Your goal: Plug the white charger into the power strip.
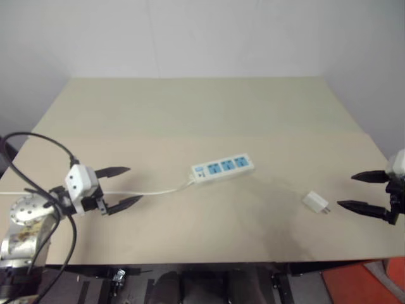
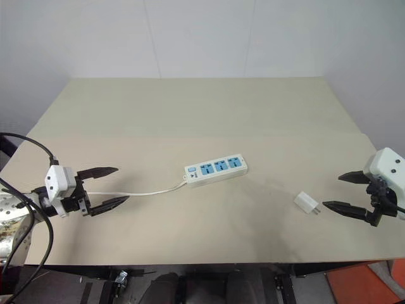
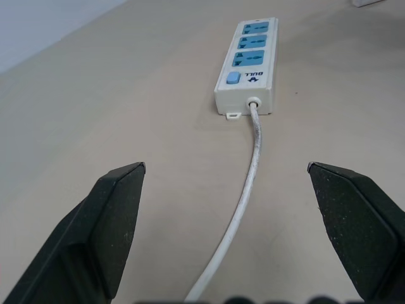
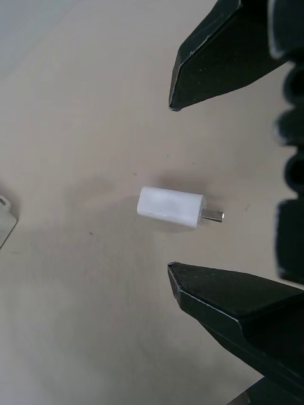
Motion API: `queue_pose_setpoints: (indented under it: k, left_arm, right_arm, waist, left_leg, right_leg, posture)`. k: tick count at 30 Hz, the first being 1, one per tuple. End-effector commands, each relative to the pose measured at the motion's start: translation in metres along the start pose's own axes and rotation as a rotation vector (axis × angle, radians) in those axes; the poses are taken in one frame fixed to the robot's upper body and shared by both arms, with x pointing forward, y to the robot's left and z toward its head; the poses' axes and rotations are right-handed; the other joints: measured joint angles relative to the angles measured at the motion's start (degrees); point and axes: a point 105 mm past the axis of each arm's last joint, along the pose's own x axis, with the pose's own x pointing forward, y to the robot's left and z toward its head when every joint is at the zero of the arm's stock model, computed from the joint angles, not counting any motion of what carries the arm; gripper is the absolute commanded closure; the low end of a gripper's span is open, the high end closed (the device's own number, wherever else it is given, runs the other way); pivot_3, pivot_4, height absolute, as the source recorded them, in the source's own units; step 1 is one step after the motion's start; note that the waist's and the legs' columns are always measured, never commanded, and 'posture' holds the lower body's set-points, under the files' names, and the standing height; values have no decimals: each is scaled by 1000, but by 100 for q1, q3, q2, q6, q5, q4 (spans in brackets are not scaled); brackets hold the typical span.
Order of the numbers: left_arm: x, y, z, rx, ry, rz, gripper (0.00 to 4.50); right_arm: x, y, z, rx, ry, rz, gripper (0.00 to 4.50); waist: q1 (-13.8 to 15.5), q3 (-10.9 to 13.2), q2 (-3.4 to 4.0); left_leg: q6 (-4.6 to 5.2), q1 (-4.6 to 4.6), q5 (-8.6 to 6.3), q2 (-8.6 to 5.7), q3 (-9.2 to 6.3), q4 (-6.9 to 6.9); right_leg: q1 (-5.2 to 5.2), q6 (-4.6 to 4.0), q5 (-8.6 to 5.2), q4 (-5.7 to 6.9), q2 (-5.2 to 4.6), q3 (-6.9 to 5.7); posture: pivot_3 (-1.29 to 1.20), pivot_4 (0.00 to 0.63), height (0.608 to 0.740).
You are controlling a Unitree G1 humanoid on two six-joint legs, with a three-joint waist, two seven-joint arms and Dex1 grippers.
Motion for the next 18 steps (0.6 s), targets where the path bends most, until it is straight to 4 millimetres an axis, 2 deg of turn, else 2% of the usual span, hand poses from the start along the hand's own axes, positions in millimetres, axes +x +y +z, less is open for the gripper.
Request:
queue_pose_setpoints:
  k: [1, 18]
  left_arm:
    - [-4, 7, 11, 33, -23, 22, 19]
    - [-1, 8, 13, 37, -32, 34, 19]
  right_arm:
    - [-3, -4, 6, -32, 3, -19, 0]
    - [2, -4, 2, -32, 8, -28, 0]
  waist:
    - [0, 0, 0]
    - [-2, 0, 0]
  left_leg:
    - [0, 0, 0, 0, 0, 0]
    - [0, 0, 0, -1, 0, 0]
  right_leg:
    - [0, 0, 0, 0, 0, 0]
    - [0, 0, 0, 0, 0, 0]
  posture:
    - [0, 150, 740]
    - [0, 150, 740]
